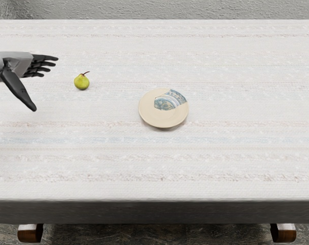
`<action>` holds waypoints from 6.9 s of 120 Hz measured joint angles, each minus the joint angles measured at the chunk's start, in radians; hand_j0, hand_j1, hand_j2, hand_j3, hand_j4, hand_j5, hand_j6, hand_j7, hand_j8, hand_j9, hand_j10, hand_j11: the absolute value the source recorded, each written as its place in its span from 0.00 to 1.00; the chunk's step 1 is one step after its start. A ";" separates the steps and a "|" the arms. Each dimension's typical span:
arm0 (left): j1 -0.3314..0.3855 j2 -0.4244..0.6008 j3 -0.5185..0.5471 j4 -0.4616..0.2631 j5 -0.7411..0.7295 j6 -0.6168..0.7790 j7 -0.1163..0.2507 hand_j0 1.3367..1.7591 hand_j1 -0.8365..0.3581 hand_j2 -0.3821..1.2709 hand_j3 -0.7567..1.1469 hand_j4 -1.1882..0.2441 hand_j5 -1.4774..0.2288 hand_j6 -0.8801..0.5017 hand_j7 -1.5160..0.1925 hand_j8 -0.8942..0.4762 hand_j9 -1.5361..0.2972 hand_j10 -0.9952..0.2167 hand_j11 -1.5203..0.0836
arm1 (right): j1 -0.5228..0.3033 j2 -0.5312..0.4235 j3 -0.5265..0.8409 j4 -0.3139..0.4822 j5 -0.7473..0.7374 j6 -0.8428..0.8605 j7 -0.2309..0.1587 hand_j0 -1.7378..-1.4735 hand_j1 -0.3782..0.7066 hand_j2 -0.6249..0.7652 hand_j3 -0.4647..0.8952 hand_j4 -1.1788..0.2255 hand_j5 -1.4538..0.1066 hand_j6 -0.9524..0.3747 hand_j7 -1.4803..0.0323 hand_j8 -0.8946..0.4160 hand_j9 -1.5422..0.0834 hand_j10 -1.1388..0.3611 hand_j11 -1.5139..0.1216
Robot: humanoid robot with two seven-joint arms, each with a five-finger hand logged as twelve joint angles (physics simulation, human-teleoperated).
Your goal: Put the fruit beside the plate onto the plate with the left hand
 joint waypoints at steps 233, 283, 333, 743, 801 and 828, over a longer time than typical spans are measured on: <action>-0.289 -0.624 0.445 0.397 0.640 0.332 0.095 0.76 0.93 0.24 0.40 0.78 0.82 0.59 0.84 0.60 0.79 0.77 0.90 | 0.002 0.000 -0.004 0.003 0.001 0.001 -0.002 0.30 0.06 0.44 0.34 0.82 0.90 0.69 0.95 0.66 0.92 0.74 0.90; -0.281 -0.663 0.495 0.439 0.585 0.313 0.075 0.76 0.83 0.25 0.40 0.71 0.74 0.52 0.76 0.53 0.72 0.68 0.81 | 0.002 0.000 -0.004 0.005 0.001 0.001 -0.002 0.30 0.06 0.44 0.34 0.82 0.90 0.69 0.95 0.66 0.92 0.74 0.90; -0.267 -0.746 0.526 0.597 0.576 0.332 0.025 0.76 0.81 0.25 0.40 0.70 0.73 0.51 0.75 0.52 0.71 0.67 0.80 | 0.001 0.000 -0.004 0.009 0.001 0.001 -0.001 0.30 0.06 0.44 0.34 0.82 0.90 0.69 0.95 0.66 0.92 0.74 0.90; -0.152 -0.851 0.779 0.831 0.479 0.424 -0.145 0.76 0.46 0.31 0.40 0.46 0.49 0.43 0.48 0.38 0.45 0.36 0.51 | 0.002 0.000 -0.004 0.014 0.001 0.001 0.003 0.30 0.06 0.44 0.34 0.82 0.90 0.69 0.95 0.66 0.92 0.74 0.90; -0.138 -0.859 0.777 0.830 0.484 0.423 -0.144 0.74 0.43 0.33 0.40 0.37 0.46 0.33 0.44 0.31 0.40 0.33 0.45 | 0.003 0.000 -0.004 0.014 0.001 0.001 0.002 0.30 0.06 0.44 0.34 0.82 0.90 0.69 0.95 0.66 0.92 0.74 0.90; -0.138 -0.859 0.779 0.825 0.482 0.419 -0.144 0.74 0.44 0.37 0.40 0.34 0.41 0.31 0.40 0.30 0.36 0.29 0.40 | 0.005 0.000 -0.004 0.014 0.001 0.001 0.001 0.30 0.06 0.44 0.34 0.82 0.90 0.69 0.95 0.66 0.92 0.74 0.90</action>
